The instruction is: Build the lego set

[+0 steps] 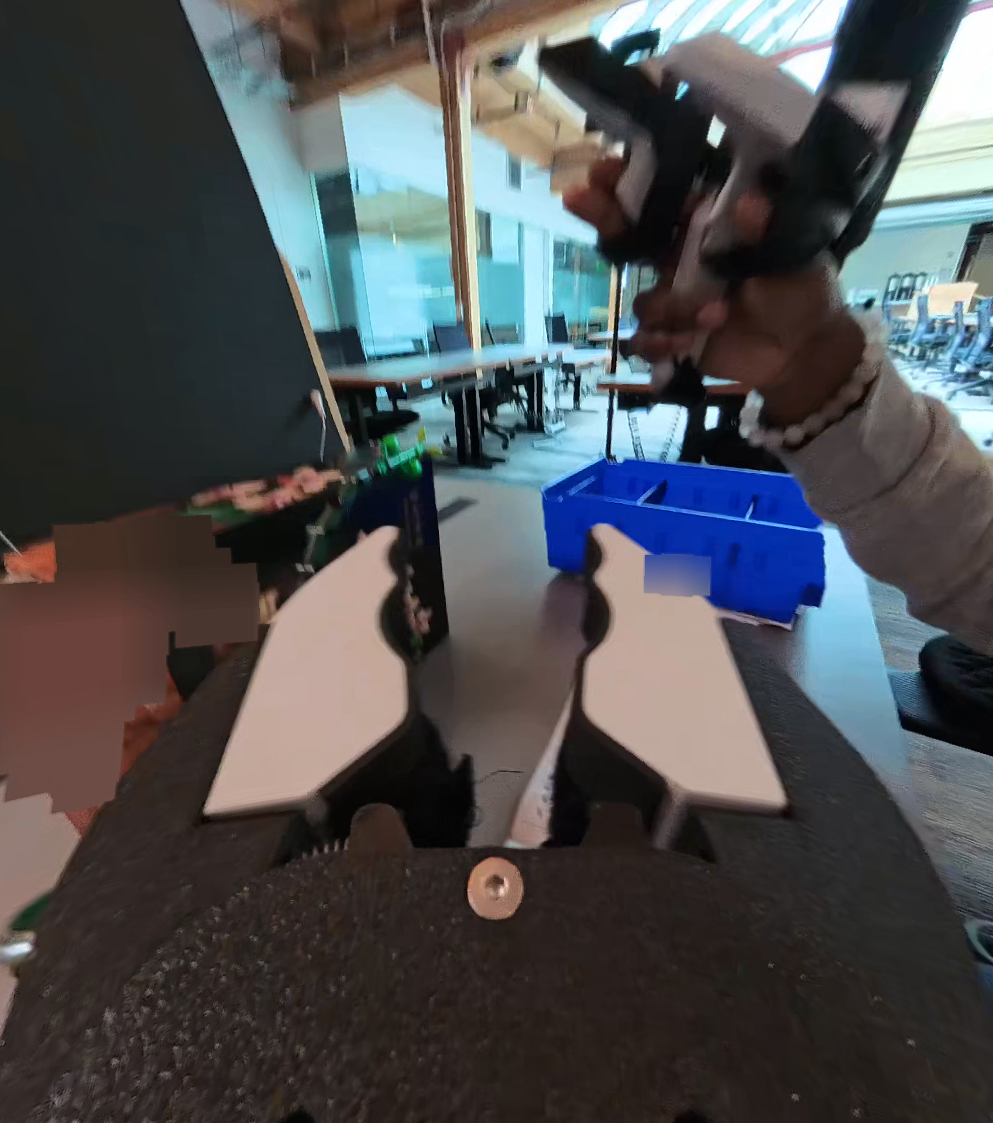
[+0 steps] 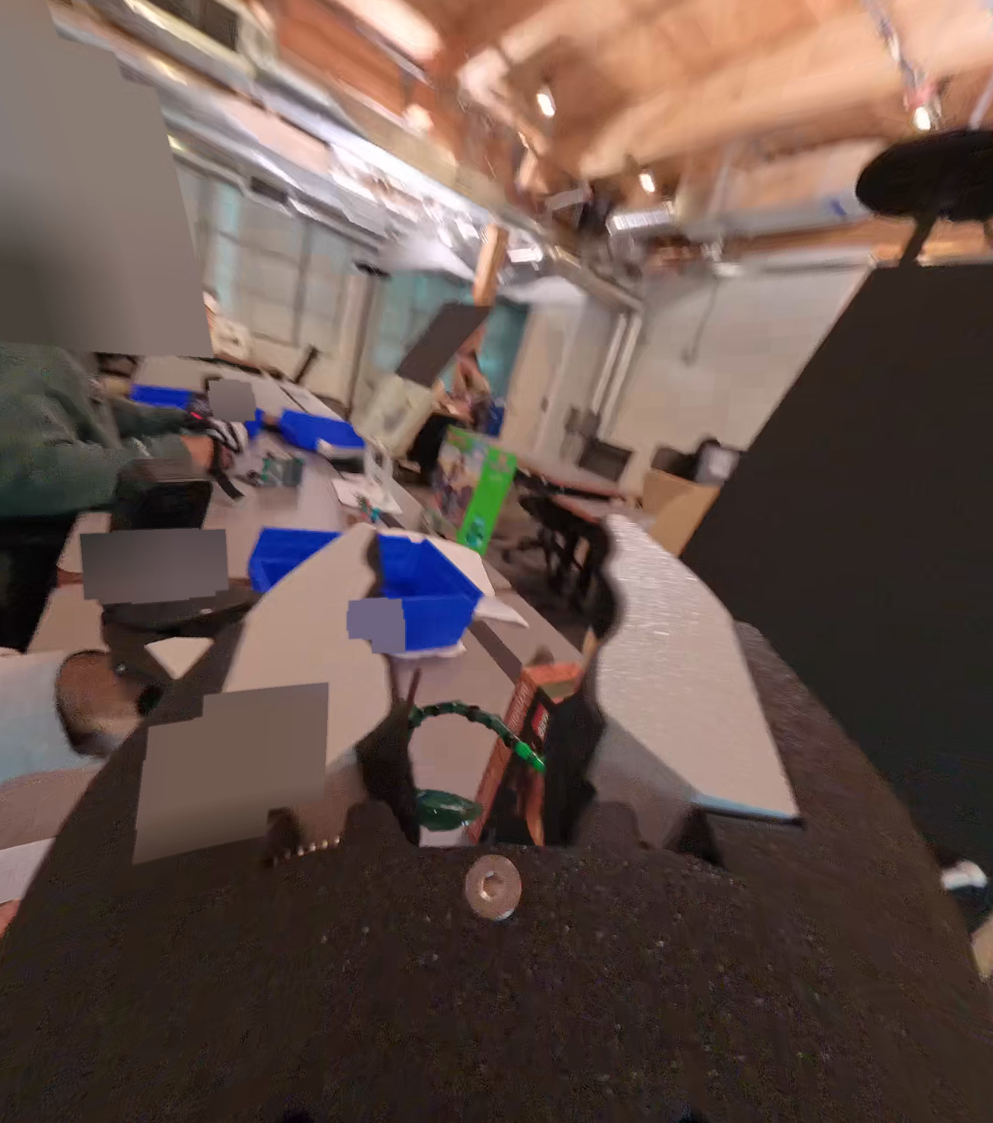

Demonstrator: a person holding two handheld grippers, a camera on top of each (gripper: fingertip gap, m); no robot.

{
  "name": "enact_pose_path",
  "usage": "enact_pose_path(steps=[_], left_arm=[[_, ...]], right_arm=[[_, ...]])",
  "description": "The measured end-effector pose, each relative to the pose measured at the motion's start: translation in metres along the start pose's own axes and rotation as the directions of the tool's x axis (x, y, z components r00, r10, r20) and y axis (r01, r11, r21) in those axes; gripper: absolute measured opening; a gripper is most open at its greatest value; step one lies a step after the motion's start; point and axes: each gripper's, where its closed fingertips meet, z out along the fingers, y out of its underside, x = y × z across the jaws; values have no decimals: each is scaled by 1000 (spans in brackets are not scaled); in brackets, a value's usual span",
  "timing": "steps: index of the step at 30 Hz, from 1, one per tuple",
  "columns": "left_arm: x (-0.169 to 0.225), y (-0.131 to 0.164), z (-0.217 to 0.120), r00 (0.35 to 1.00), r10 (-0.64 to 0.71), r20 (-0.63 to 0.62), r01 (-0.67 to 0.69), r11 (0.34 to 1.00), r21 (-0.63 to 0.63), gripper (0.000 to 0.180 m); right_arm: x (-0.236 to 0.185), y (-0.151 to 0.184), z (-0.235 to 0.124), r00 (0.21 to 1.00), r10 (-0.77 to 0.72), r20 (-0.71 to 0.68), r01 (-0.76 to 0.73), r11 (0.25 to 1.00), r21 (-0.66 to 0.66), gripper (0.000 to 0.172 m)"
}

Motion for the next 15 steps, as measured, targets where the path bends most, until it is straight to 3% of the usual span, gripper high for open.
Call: enact_pose_path(steps=[2,4,8,10,15], left_arm=[[-7,-10,-5,996,75,43,-75,997,16,23],[-11,-8,-8,990,135,49,-134,991,-25,6],[-18,-10,-4,984,173,47,-174,985,16,0],[-17,2,1,987,155,42,-153,987,-48,0],[25,31,-3,999,37,-21,-39,989,-143,11]], right_arm=[[-7,-2,-8,999,-42,35,40,998,50,24],[-16,3,-15,986,-149,79,149,989,9,2],[-43,15,-37,969,-143,199,171,977,-130,2],[-57,29,-50,972,-95,213,139,969,-203,2],[-109,107,-78,979,41,200,43,917,-397,7]])
